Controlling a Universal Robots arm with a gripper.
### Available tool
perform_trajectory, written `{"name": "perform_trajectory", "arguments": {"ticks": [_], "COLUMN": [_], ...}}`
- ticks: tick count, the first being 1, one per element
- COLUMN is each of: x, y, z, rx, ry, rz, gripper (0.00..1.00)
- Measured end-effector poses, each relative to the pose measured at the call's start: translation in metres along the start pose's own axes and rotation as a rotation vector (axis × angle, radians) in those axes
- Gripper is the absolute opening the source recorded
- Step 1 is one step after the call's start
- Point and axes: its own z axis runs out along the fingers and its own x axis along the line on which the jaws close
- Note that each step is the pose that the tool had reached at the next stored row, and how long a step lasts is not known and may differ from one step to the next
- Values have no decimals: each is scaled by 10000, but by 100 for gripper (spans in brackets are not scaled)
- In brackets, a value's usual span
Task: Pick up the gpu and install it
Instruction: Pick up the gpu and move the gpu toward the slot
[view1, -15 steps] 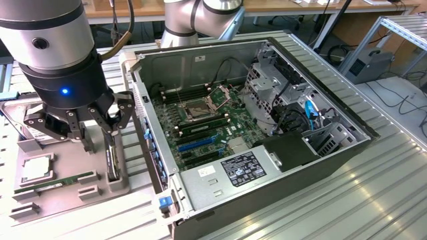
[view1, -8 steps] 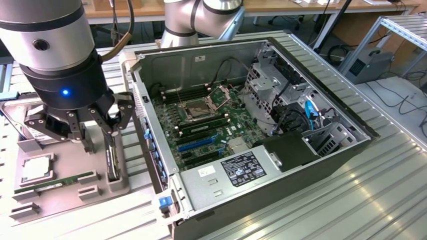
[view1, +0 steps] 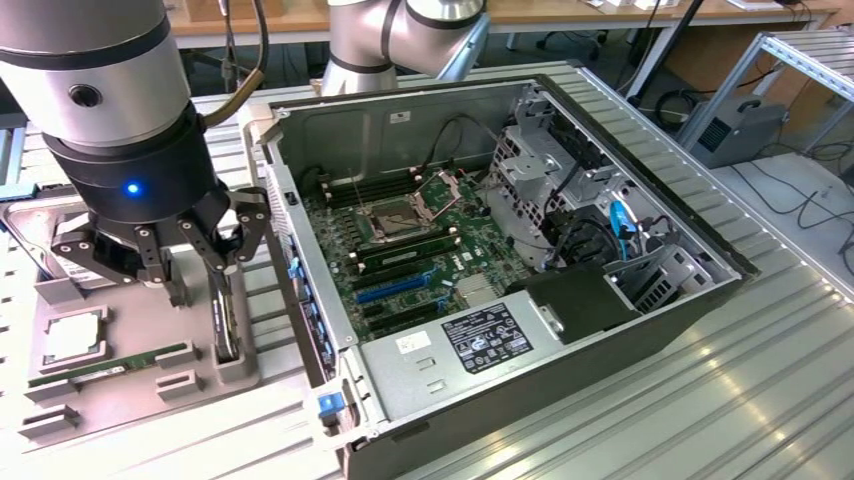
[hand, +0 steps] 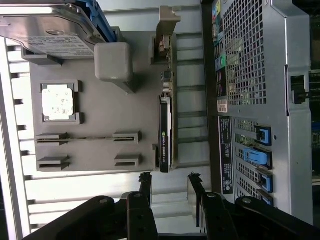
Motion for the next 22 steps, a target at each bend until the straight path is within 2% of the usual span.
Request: {"name": "perform_trajectory", "arguments": {"ticks": [22], "x": [2], "y": [0], "z": [67], "rx": [34], "ry": [-2], "rz": [-1], "gripper": [42]}}
